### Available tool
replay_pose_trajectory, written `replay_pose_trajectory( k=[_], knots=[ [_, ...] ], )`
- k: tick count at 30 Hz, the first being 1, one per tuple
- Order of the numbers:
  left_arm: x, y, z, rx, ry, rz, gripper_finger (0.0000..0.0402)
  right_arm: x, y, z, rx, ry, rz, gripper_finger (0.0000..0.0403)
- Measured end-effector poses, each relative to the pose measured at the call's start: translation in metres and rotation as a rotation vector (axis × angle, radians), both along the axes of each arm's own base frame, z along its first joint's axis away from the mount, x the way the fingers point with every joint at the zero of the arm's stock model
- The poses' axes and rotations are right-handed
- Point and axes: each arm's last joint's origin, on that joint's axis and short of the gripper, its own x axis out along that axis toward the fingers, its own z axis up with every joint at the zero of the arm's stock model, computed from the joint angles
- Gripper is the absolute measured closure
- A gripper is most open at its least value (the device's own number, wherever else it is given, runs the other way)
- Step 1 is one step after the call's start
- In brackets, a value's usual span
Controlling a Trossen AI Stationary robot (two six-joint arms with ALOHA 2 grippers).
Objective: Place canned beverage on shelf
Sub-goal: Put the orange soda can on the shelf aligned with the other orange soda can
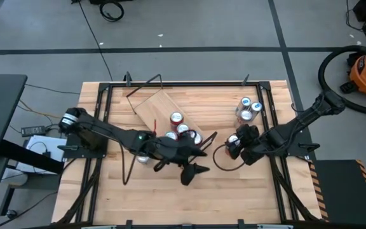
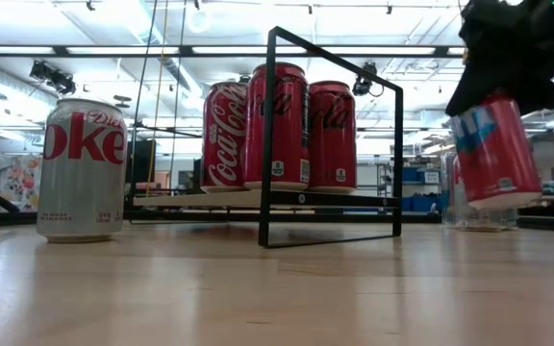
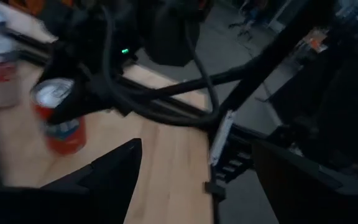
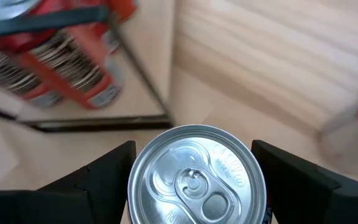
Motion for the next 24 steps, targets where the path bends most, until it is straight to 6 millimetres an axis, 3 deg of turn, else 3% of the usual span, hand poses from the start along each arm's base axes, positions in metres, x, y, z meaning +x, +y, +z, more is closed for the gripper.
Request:
replay_pose_trajectory(
  k=[7, 13, 24],
  knots=[
    [-0.017, 0.022, 0.015, 0.018, 0.055, 0.065, 0.0086, 0.005, -0.006, 0.014, 0.024, -0.032, 0.063, 0.0087],
    [-0.024, 0.033, 0.01, 0.043, 0.155, 0.09, 0.0086, 0.007, -0.003, 0.064, 0.011, -0.074, 0.156, 0.0087],
    [0.004, 0.028, -0.017, 0.059, 0.151, 0.107, 0.0086, 0.004, -0.008, 0.131, -0.057, -0.155, 0.199, 0.0087]
  ],
)
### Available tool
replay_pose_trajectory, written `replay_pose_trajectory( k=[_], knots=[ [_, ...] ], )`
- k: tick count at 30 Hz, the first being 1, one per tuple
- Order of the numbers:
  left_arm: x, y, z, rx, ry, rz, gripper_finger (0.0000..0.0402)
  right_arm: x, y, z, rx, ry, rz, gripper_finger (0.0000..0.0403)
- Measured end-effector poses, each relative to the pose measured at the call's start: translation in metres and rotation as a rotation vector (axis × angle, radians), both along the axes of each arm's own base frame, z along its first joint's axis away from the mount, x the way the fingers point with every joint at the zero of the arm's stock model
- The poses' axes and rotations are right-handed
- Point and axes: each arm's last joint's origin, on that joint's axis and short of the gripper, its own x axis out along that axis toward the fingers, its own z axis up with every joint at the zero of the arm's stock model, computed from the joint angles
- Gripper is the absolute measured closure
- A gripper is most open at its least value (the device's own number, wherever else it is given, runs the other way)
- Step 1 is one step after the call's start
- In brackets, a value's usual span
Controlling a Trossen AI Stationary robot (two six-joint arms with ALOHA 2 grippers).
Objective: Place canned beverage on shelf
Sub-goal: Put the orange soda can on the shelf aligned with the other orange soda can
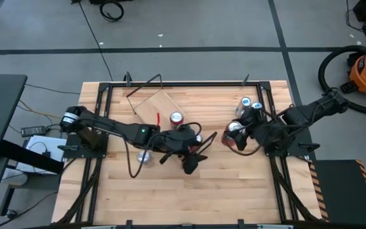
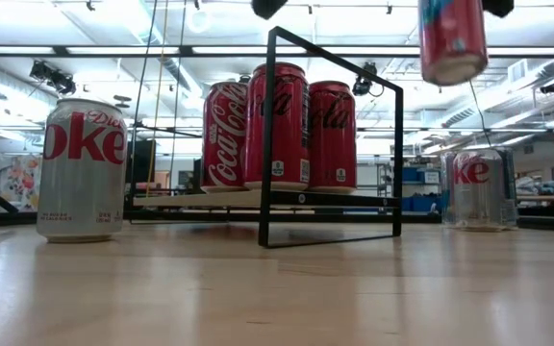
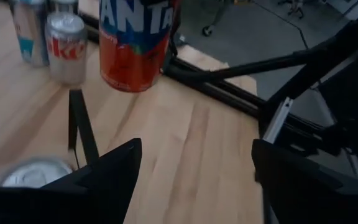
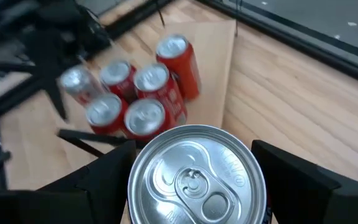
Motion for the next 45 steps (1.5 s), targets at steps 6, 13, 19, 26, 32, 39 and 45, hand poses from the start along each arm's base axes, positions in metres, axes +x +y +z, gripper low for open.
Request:
replay_pose_trajectory(
  k=[6, 13, 19, 26, 32, 39, 45],
  knots=[
    [0.014, 0.014, -0.003, 0.042, -0.065, 0.053, 0.0086, 0.003, 0.001, 0.017, 0.009, -0.087, 0.013, 0.0087],
    [0.021, 0.028, -0.006, 0.103, -0.077, 0.063, 0.0084, 0.009, 0.004, 0.027, -0.027, -0.171, 0.071, 0.0087],
    [0.026, 0.033, 0.002, 0.11, -0.18, 0.069, 0.0053, 0.01, 0.004, 0.029, -0.041, -0.18, 0.074, 0.0087],
    [0.03, 0.034, -0.003, 0.221, -0.17, 0.042, 0.001, 0.01, 0.005, 0.029, -0.033, -0.188, 0.07, 0.0087],
    [0.037, 0.032, -0.006, 0.345, -0.196, 0.076, 0.0005, 0.011, 0.004, 0.03, -0.013, -0.205, 0.059, 0.0087],
    [0.043, 0.036, -0.005, 0.311, -0.257, 0.07, 0.0002, 0.024, 0.01, 0.028, -0.036, -0.213, 0.092, 0.0087],
    [0.047, 0.035, -0.014, 0.295, -0.246, 0.011, 0.0001, 0.033, 0.012, 0.028, -0.037, -0.237, 0.1, 0.0087]
  ],
)
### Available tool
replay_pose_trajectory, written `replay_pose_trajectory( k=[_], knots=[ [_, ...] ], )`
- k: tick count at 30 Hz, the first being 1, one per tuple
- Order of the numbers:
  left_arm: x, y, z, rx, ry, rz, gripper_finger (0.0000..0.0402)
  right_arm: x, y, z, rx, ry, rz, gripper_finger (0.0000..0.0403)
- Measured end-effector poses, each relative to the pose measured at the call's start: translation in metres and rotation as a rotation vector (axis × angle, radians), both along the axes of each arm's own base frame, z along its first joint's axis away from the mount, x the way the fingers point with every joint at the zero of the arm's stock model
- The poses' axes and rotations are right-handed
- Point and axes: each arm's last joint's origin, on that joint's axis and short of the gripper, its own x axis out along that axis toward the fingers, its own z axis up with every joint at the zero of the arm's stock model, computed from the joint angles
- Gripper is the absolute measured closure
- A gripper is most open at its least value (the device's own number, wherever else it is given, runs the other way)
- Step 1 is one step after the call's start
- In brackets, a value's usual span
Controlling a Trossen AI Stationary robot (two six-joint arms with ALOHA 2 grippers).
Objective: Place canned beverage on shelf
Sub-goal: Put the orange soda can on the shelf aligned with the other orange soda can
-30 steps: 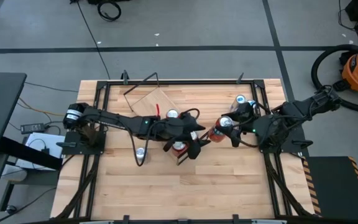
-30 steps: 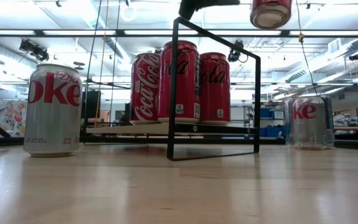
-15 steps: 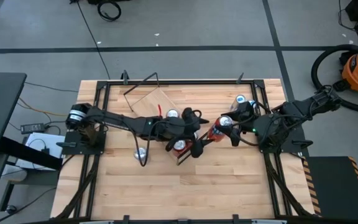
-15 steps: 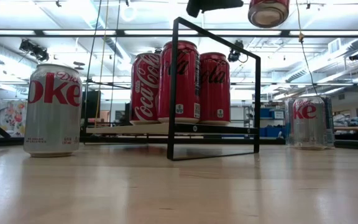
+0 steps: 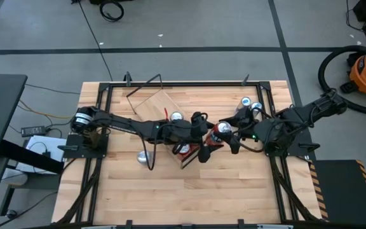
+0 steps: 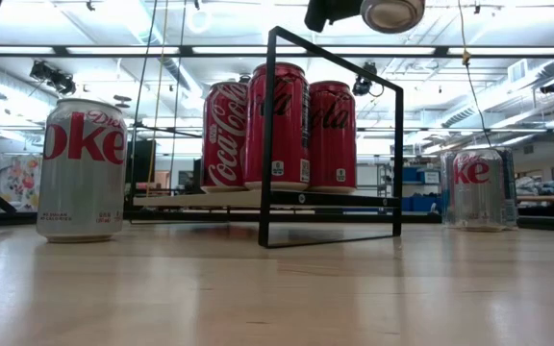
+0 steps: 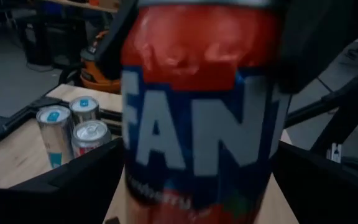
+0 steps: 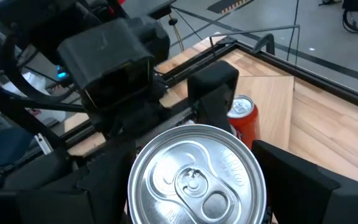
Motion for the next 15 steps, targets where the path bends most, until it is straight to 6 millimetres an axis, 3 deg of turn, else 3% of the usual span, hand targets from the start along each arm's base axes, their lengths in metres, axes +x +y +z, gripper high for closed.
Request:
replay_pose_trajectory(
  k=[7, 15],
  knots=[
    [0.0019, -0.0008, -0.0042, 0.003, 0.012, 0.003, 0.0013, 0.0013, -0.002, 0.0001, 0.005, 0.002, 0.01, 0.0087],
    [0.0014, -0.0005, -0.0056, 0.007, 0.029, 0.016, 0.0091, 0.0012, -0.0018, 0.0001, -0.001, 0.005, 0.019, 0.0087]
  ],
)
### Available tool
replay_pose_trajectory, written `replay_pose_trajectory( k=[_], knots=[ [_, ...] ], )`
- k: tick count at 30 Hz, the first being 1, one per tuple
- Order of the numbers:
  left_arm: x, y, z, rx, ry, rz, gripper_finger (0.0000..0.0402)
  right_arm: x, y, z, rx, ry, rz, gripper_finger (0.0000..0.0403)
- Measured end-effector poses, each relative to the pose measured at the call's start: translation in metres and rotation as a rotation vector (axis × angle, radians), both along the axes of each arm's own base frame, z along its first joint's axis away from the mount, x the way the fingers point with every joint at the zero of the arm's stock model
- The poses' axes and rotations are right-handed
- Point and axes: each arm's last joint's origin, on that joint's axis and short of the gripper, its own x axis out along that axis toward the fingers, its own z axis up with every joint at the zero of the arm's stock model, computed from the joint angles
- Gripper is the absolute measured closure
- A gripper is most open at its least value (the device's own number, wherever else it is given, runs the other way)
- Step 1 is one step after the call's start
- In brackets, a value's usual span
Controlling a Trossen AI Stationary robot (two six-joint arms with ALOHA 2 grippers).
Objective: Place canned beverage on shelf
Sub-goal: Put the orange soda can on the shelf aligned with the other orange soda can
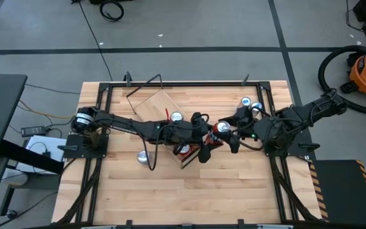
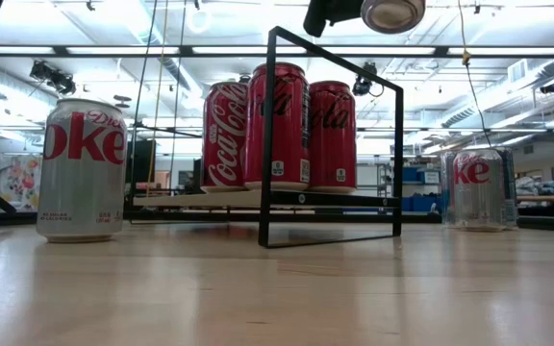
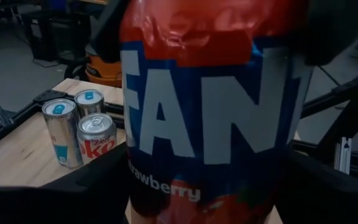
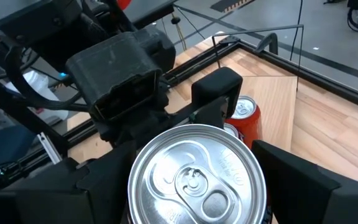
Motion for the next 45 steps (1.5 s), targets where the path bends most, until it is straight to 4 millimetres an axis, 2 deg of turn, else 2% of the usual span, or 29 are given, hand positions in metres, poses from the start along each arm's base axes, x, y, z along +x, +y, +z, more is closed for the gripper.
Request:
replay_pose_trajectory(
  k=[2, 6, 16, 21, 28, 33, 36, 39, 45],
  knots=[
    [0.0, 0.0, 0.0, 0.0, -0.001, 0.0, 0.0104, 0.0, 0.0, 0.0, -0.001, 0.0, 0.001, 0.0087],
    [0.0, 0.0, 0.0, -0.021, -0.005, 0.006, 0.0105, 0.0, 0.0, 0.0, 0.003, -0.004, -0.001, 0.0083],
    [0.0, 0.004, 0.0, -0.07, -0.007, 0.031, 0.0098, 0.002, -0.007, 0.001, 0.036, 0.005, 0.032, 0.0025],
    [-0.007, 0.007, 0.009, -0.076, -0.018, 0.093, 0.0098, -0.007, -0.011, 0.016, 0.002, -0.045, 0.007, 0.0017],
    [-0.03, 0.012, 0.026, -0.04, 0.064, 0.169, 0.0097, -0.02, -0.016, 0.049, -0.114, -0.119, -0.033, 0.0016],
    [-0.055, 0.013, 0.048, -0.011, 0.08, 0.228, 0.0097, -0.027, -0.019, 0.053, -0.132, -0.114, -0.046, 0.0016],
    [-0.068, 0.009, 0.051, 0.024, 0.111, 0.262, 0.0097, -0.029, -0.019, 0.05, -0.133, -0.092, -0.061, 0.0016],
    [-0.085, 0.009, 0.046, 0.016, 0.131, 0.281, 0.0097, -0.031, -0.018, 0.049, -0.136, -0.086, -0.062, 0.0019],
    [-0.123, 0.014, 0.024, -0.044, 0.126, 0.325, 0.0097, -0.032, -0.016, 0.048, -0.132, -0.077, -0.056, 0.0029]
  ],
)
